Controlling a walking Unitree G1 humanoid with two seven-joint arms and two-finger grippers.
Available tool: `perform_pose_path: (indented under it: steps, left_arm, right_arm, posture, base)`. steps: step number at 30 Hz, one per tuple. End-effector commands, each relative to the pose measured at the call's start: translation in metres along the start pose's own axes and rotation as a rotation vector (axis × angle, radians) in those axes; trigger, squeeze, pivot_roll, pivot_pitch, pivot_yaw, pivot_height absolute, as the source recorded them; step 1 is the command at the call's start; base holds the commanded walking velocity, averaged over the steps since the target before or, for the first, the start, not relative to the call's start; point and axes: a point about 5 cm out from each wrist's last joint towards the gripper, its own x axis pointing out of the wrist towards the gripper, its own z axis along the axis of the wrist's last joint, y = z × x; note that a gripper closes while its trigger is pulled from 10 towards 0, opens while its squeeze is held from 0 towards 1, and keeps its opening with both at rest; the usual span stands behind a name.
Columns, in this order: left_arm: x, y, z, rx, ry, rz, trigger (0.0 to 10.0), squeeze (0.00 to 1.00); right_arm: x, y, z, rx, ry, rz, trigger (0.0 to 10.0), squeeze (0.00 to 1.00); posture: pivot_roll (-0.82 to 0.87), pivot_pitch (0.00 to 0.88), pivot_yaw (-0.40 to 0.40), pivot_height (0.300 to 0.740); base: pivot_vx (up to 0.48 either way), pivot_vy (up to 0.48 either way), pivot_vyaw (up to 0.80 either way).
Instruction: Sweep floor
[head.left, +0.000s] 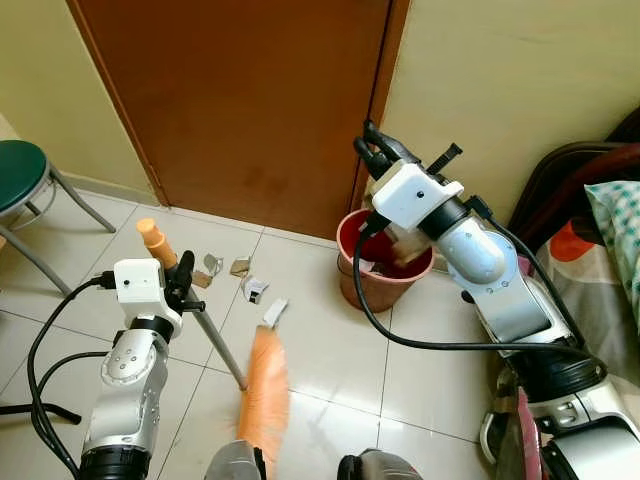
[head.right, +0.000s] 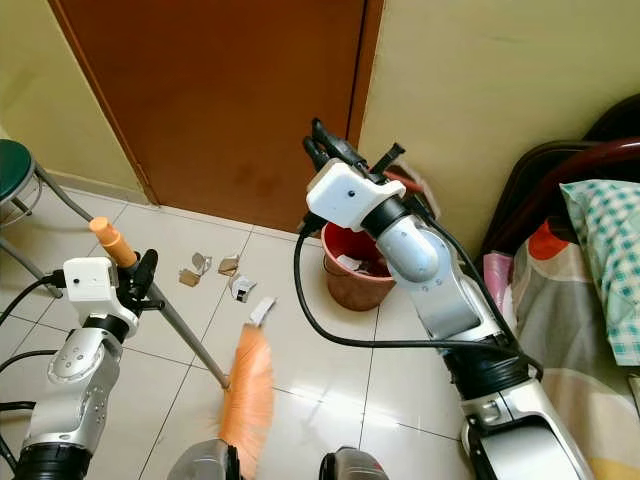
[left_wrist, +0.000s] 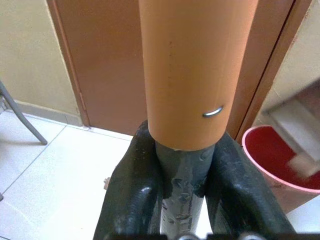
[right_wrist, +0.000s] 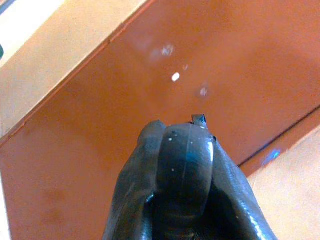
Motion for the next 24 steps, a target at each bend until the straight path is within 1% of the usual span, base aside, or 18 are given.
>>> perform_pose_path:
  steps: [1,3,5,7,8,9,11,12,15,18,19,20,22,23,24]
  left_arm:
    - [-0.006,0.000,-0.018,0.008,0.093,0.003,10.0,0.00]
    - [-0.005,-0.001,-0.018,0.008,0.093,0.003,10.0,0.00]
    - [-0.005,-0.001,-0.017,0.010,0.090,0.002,10.0,0.00]
    - [-0.005,-0.002,-0.017,0.010,0.089,0.003,10.0,0.00]
    - [-0.005,-0.002,-0.017,0.011,0.088,0.004,10.0,0.00]
    - [-0.005,-0.002,-0.017,0.011,0.088,0.004,10.0,0.00]
    - [-0.004,-0.001,-0.014,0.021,0.072,0.005,10.0,0.00]
    - [-0.004,-0.001,-0.014,0.021,0.072,0.005,10.0,0.00]
    - [-0.003,0.000,-0.010,0.045,0.047,0.007,10.0,0.00]
    - [-0.002,0.000,-0.007,0.059,0.034,0.008,10.0,0.00]
    - [-0.002,0.000,-0.007,0.065,0.032,0.008,10.0,0.00]
    - [-0.002,0.000,-0.007,0.078,0.025,0.009,10.0,0.00]
    - [-0.002,0.000,-0.006,0.083,0.023,0.009,10.0,0.00]
    - [-0.003,0.000,-0.006,0.101,0.019,0.010,10.0,0.00]
    - [-0.004,0.000,-0.005,0.130,0.013,0.010,10.0,0.00]
  right_arm:
    - [0.007,-0.010,0.020,-0.071,-0.116,-0.021,10.0,0.00]
    - [0.008,-0.008,0.021,-0.075,-0.128,-0.014,10.0,0.00]
    - [0.009,-0.010,0.026,-0.075,-0.151,-0.044,10.0,0.00]
    - [0.012,-0.017,0.034,-0.060,-0.180,-0.084,10.0,0.00]
    - [0.017,-0.024,0.043,-0.020,-0.214,-0.135,10.0,0.00]
    - [0.017,-0.024,0.043,-0.020,-0.214,-0.135,10.0,0.00]
    - [0.024,-0.036,0.060,0.079,-0.274,-0.210,10.0,0.00]
    - [0.024,-0.036,0.060,0.079,-0.274,-0.210,10.0,0.00]
    - [0.027,-0.042,0.068,0.131,-0.297,-0.239,10.0,0.00]
    - [0.028,-0.044,0.067,0.289,-0.277,-0.286,10.0,0.00]
    - [0.028,-0.043,0.065,0.335,-0.263,-0.293,10.0,0.00]
    - [0.027,-0.040,0.061,0.403,-0.233,-0.302,10.0,0.00]
    - [0.026,-0.039,0.060,0.419,-0.223,-0.304,10.0,0.00]
    - [0.025,-0.036,0.057,0.461,-0.202,-0.304,10.0,0.00]
    - [0.023,-0.029,0.051,0.517,-0.165,-0.300,10.0,0.00]
  posture:
    - [0.00,0.080,-0.026,0.740]
    - [-0.01,0.079,-0.026,0.740]
    - [0.00,0.079,-0.028,0.740]
    - [0.00,0.079,-0.028,0.740]
    - [0.00,0.079,-0.028,0.740]
    - [0.00,0.079,-0.028,0.740]
    - [0.00,0.077,-0.029,0.740]
    - [0.00,0.077,-0.029,0.740]
    - [0.00,0.077,-0.029,0.740]
    - [0.00,0.075,-0.033,0.740]
    - [0.00,0.074,-0.033,0.740]
    - [0.00,0.073,-0.033,0.740]
    - [0.00,0.073,-0.033,0.740]
    - [0.00,0.073,-0.032,0.740]
    - [0.00,0.073,-0.032,0.740]
  base:
    - [0.000,0.000,0.00]
    - [0.000,0.000,0.00]
    - [0.000,0.000,0.00]
    - [0.000,0.000,0.00]
    - [0.000,0.000,0.00]
    - [0.000,0.000,0.00]
    - [0.000,0.000,0.00]
    - [0.000,0.000,0.00]
    - [0.000,0.000,0.00]
    - [0.000,0.000,0.00]
    - [0.000,0.000,0.00]
    - [0.000,0.000,0.00]
    - [0.000,0.000,0.00]
    - [0.000,0.000,0.00]
    - [0.000,0.000,0.00]
